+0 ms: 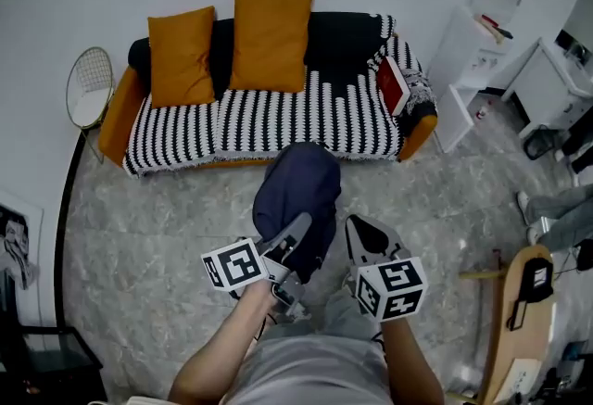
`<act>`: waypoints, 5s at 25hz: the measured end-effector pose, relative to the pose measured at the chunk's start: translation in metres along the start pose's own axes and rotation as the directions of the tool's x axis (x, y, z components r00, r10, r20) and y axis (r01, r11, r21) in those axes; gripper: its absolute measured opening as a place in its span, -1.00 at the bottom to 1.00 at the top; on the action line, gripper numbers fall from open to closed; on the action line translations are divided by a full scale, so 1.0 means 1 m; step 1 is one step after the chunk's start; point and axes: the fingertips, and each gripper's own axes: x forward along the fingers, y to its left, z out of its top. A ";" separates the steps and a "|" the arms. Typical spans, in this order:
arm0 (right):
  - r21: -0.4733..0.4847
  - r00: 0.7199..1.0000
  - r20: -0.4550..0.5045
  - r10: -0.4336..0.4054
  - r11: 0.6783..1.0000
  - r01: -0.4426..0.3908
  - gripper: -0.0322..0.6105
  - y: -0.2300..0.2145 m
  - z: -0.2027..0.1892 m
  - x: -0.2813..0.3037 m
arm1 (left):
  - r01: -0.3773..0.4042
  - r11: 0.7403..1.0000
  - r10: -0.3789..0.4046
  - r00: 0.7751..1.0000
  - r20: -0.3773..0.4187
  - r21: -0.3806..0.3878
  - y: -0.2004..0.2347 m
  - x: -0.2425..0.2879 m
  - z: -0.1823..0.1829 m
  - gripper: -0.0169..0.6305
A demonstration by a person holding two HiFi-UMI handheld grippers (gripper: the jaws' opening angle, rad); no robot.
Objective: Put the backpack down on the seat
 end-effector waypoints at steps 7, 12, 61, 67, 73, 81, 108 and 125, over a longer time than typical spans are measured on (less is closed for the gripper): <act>-0.009 0.999 0.000 0.044 0.999 -0.044 -0.89 -0.032 0.013 0.027 | -0.019 1.000 0.019 1.000 0.006 0.008 0.005 0.042 0.012 -0.81; -0.019 0.997 -0.005 0.072 0.997 -0.072 -0.89 -0.063 0.031 0.046 | -0.031 0.999 0.030 0.999 0.023 0.012 0.002 0.080 0.024 -0.81; -0.019 0.978 -0.120 0.170 0.985 -0.173 -0.89 -0.209 0.101 0.285 | -0.116 0.993 0.118 0.991 0.066 -0.035 0.117 0.286 0.185 -0.81; -0.009 0.976 -0.142 0.165 0.986 -0.168 -0.89 -0.209 0.114 0.344 | -0.115 0.993 0.115 0.993 0.001 -0.029 0.151 0.304 0.224 -0.81; -0.013 0.978 -0.149 0.147 0.989 -0.151 -0.89 -0.208 0.128 0.393 | -0.113 0.994 0.113 0.992 -0.054 0.011 0.188 0.318 0.265 -0.81; 0.019 0.981 -0.166 0.099 0.995 -0.098 -0.89 -0.221 0.134 0.446 | -0.069 0.993 0.085 0.981 -0.175 0.094 0.226 0.346 0.307 -0.81; 0.040 0.972 -0.186 0.146 0.989 -0.141 -0.89 -0.237 0.112 0.569 | 0.175 0.947 -0.025 0.875 -0.483 0.270 0.332 0.431 0.372 -0.81; 0.061 0.922 -0.287 0.258 0.966 -0.252 -0.89 -0.260 0.089 0.649 | 0.181 0.932 0.034 0.819 -0.572 0.314 0.403 0.469 0.391 -0.81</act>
